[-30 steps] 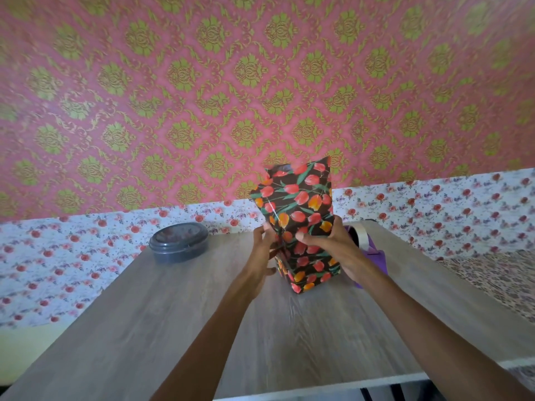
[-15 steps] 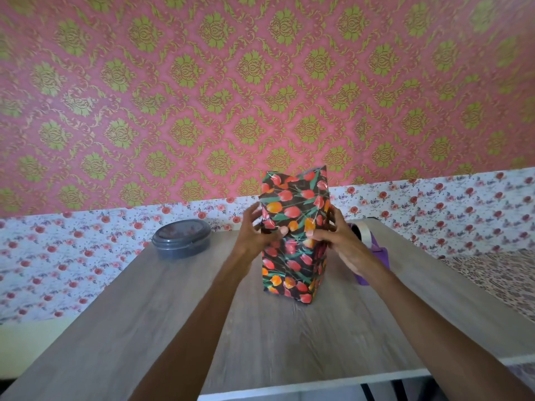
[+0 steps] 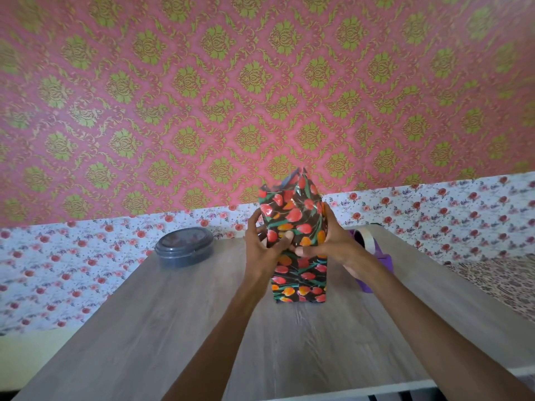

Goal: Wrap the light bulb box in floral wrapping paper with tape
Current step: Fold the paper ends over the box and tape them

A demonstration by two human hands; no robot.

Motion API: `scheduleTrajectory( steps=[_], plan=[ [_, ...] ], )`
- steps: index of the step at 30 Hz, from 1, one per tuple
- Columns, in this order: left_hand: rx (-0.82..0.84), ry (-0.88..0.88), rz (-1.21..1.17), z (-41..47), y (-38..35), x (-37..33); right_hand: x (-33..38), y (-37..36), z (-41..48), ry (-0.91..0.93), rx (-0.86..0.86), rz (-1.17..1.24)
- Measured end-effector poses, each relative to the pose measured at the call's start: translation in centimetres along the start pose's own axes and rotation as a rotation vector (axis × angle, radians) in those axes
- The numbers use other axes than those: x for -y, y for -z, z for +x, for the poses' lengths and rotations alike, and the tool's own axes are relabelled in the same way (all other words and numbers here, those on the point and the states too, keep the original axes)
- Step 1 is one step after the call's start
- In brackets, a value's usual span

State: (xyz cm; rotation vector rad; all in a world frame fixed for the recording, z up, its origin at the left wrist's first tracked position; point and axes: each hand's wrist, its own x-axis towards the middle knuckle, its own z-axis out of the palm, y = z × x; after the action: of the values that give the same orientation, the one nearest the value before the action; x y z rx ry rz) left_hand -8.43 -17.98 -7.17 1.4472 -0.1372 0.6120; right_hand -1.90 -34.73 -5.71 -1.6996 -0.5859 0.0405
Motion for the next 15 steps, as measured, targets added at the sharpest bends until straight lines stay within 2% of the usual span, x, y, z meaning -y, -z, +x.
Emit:
scheduleTrajectory(
  steps=[5, 8, 11, 15],
  plan=[
    [0.023, 0.178, 0.071, 0.6, 1.3, -4.1, -0.3, 0.7, -0.3, 0.031, -0.052, -0.191],
    [0.017, 0.176, 0.187, 2.2, 2.1, -8.1, -0.1, 0.3, -0.7, 0.079, -0.07, -0.275],
    [0.107, 0.105, 0.495, 3.9, 2.4, -11.2, -0.5, 0.1, -0.7, 0.13, -0.113, -0.366],
    [0.014, -0.113, 1.002, 5.8, 2.1, -12.1, -1.0, 0.0, -0.5, 0.232, -0.144, -0.489]
  ],
)
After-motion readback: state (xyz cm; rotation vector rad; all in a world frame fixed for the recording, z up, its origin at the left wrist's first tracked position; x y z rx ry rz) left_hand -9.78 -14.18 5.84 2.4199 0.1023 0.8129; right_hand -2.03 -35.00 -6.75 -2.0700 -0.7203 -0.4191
